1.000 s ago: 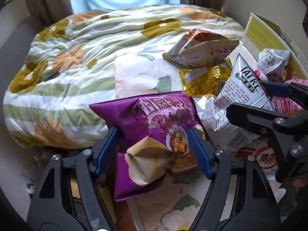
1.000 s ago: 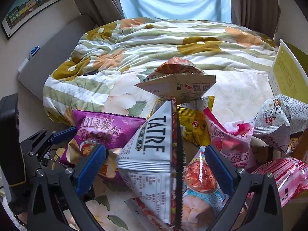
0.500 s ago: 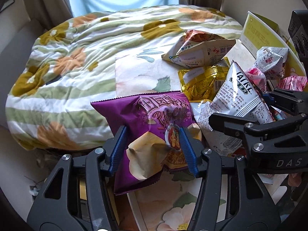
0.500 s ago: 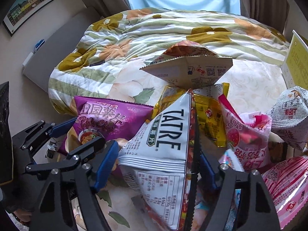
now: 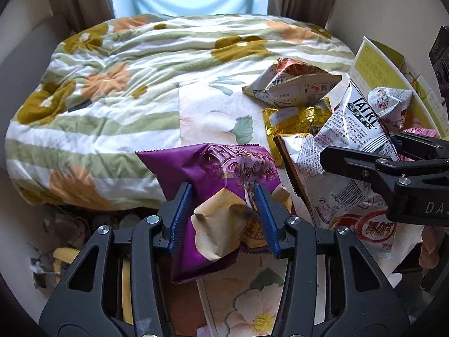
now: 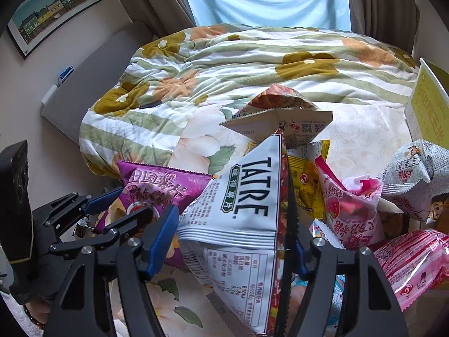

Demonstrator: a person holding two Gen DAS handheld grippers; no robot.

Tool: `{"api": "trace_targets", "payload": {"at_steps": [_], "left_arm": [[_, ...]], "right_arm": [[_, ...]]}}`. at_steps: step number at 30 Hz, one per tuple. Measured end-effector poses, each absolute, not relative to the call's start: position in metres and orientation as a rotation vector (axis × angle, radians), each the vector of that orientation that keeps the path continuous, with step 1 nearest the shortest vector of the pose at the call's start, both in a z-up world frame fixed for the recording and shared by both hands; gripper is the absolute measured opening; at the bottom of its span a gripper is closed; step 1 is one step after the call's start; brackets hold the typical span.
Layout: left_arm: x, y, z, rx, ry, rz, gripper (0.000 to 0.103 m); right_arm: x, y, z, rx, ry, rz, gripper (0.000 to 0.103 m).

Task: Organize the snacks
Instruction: 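Carry both bags to the box and release the purple bag with left tool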

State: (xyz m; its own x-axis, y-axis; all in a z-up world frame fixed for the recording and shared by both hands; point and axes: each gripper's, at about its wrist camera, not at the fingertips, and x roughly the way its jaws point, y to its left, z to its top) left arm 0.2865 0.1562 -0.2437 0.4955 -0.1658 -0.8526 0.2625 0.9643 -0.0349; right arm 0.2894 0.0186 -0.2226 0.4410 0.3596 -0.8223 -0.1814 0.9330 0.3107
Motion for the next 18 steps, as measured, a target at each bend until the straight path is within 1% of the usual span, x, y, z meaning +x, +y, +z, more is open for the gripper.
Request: {"api": "trace_targets", "payload": {"at_steps": [10,18], "left_arm": [[0.284,0.157,-0.206,0.031,0.973,-0.269,0.042],[0.280,0.140,-0.170,-0.003,0.929,-0.306,0.040]], "right_arm": [[0.282,0.003,-0.179,0.197,0.995,0.332,0.062],[0.269,-0.021,-0.148,0.215,0.946,0.310,0.061]]}}
